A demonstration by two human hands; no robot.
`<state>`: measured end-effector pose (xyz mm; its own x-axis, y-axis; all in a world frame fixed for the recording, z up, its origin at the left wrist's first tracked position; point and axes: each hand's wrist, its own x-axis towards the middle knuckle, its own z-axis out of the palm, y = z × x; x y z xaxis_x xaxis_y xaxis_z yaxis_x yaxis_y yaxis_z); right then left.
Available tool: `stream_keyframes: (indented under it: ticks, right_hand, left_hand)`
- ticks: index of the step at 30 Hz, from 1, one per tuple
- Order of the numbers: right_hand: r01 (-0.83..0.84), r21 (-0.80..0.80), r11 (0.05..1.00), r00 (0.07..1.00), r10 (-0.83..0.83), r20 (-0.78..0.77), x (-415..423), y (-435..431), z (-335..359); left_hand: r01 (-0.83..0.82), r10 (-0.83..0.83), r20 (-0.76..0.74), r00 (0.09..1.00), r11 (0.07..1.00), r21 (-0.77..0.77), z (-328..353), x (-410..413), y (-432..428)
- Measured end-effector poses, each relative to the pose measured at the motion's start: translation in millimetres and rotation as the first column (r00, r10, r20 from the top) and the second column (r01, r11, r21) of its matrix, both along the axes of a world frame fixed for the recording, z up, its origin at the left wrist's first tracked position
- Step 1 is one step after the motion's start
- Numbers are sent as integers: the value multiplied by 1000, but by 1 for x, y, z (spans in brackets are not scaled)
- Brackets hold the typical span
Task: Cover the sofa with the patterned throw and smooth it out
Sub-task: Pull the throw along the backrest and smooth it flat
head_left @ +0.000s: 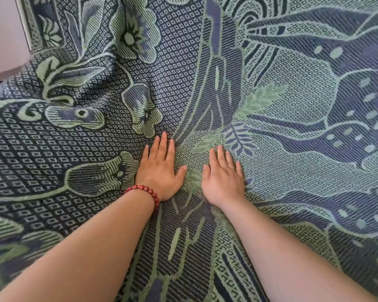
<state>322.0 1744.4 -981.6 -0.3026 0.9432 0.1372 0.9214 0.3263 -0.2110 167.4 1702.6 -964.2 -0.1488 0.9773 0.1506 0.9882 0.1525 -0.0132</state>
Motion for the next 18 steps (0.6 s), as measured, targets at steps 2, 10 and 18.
stream_keyframes:
  ticks: [2,10,18]
  right_hand:
    - [19,-6,1000,1000,-19,15,-1,5,-3]
    - [5,-71,997,1000,-3,21,1,-14,5]
    - [-8,-267,964,1000,2,-21,5,-84,25]
  left_hand:
    - [4,-4,14,1000,1000,-9,-5,-1,3]
    - [20,-18,20,1000,998,-54,-1,5,-7]
    - [136,-90,178,980,955,-263,19,30,-74]
